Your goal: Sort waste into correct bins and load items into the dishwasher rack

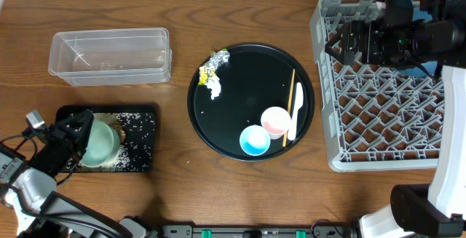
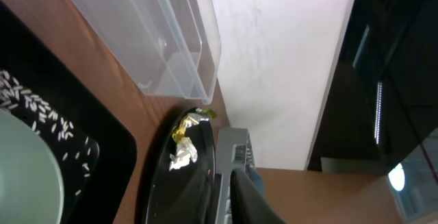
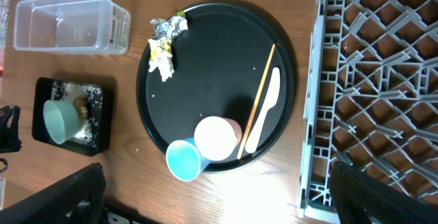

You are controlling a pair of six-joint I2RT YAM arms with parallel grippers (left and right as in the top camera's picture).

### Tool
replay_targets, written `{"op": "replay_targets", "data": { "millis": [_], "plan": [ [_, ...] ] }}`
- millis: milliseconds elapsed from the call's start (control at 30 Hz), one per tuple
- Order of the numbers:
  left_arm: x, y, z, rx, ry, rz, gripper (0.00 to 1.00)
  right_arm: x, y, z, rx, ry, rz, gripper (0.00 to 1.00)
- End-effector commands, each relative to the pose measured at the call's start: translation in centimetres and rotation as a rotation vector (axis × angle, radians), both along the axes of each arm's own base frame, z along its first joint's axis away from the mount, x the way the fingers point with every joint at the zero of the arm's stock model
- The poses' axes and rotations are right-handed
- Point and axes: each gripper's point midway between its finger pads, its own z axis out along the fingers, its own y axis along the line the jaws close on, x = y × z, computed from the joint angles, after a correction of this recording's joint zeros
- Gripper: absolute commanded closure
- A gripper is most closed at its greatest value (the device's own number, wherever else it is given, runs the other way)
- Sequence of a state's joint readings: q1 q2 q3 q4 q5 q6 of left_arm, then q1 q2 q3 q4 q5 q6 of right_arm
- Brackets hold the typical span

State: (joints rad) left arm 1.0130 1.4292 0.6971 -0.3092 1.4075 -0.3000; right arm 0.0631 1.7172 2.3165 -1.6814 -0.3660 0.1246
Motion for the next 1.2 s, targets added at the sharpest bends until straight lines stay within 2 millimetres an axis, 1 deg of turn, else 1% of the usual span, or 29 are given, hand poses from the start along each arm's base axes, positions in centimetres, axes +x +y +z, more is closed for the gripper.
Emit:
{"op": "replay_targets", "data": {
  "millis": [0, 167, 233, 267, 300, 333, 400, 433, 467, 500, 567, 700, 800, 900, 933, 967, 1000, 1167],
  "plan": [
    [-0.1, -0.3, 0.2, 0.033, -0.021, -0.017, 0.87, -0.2, 0.3, 0.1, -0.003, -0.007, 0.018, 0.01],
    [-0.1, -0.3, 0.2, 0.033, -0.02, -0.017, 0.85, -0.2, 0.3, 0.1, -0.004, -0.007, 0.018, 0.01],
    [-0.1, -0.2, -0.2, 0.044, -0.002, -0.008, 0.71, -0.2, 0.3, 0.1, -0.004, -0.007, 0.018, 0.01],
    [-0.1, 0.1, -0.7, 0.061, 0.024, 0.005, 0.63, -0.2, 0.3, 0.1, -0.003, -0.007, 0.018, 0.01],
    [-0.1, 0.5, -1.5, 0.093, 0.064, 0.022, 0.56, -0.2, 0.3, 0.1, -0.003, -0.007, 0.018, 0.01],
    [-0.3, 0.6, -2.4, 0.122, 0.109, 0.032, 0.46, -0.2, 0.3, 0.1, -0.004, -0.007, 0.018, 0.01],
    [-0.9, 0.6, -4.6, 0.171, 0.231, 0.041, 0.29, -0.2, 0.3, 0.1, -0.004, -0.007, 0.018, 0.01],
    [-1.2, 0.3, -5.6, 0.202, 0.282, 0.03, 0.22, -0.2, 0.3, 0.1, -0.004, -0.007, 0.018, 0.01],
    [-1.2, 0.0, -6.1, 0.232, 0.306, 0.011, 0.18, -0.2, 0.3, 0.1, -0.004, -0.007, 0.018, 0.01],
    [-1.1, -0.5, -6.4, 0.262, 0.31, -0.017, 0.18, -0.2, 0.3, 0.1, -0.004, -0.007, 0.019, 0.01],
    [-0.5, -1.4, -6.3, 0.285, 0.293, -0.058, 0.17, -0.2, 0.3, 0.1, -0.003, -0.007, 0.018, 0.01],
    [0.4, -2.6, -6.3, 0.331, 0.276, -0.11, 0.17, -0.2, 0.3, 0.1, -0.004, -0.007, 0.018, 0.01],
    [0.2, -2.4, -7.6, 0.386, 0.352, -0.11, 0.16, -0.2, 0.3, 0.1, -0.003, -0.007, 0.017, 0.01],
    [-0.8, -1.8, -9.4, 0.456, 0.474, -0.097, 0.11, -0.2, 0.3, 0.1, -0.003, -0.007, 0.018, 0.01],
    [-0.9, -1.7, -9.7, 0.47, 0.493, -0.097, 0.1, -0.2, 0.3, 0.1, -0.004, -0.007, 0.018, 0.01],
    [-0.9, -1.7, -9.8, 0.481, 0.503, -0.1, 0.07, -0.2, 0.3, 0.1, -0.004, -0.007, 0.018, 0.01],
    [-0.9, -1.8, -9.9, 0.491, 0.51, -0.103, 0.02, -0.2, 0.3, 0.1, -0.004, -0.007, 0.018, 0.01],
    [-0.7, -2.4, -10.0, 0.503, 0.509, -0.126, 0.02, -0.2, 0.3, 0.1, -0.004, -0.007, 0.018, 0.01]
  ]
}}
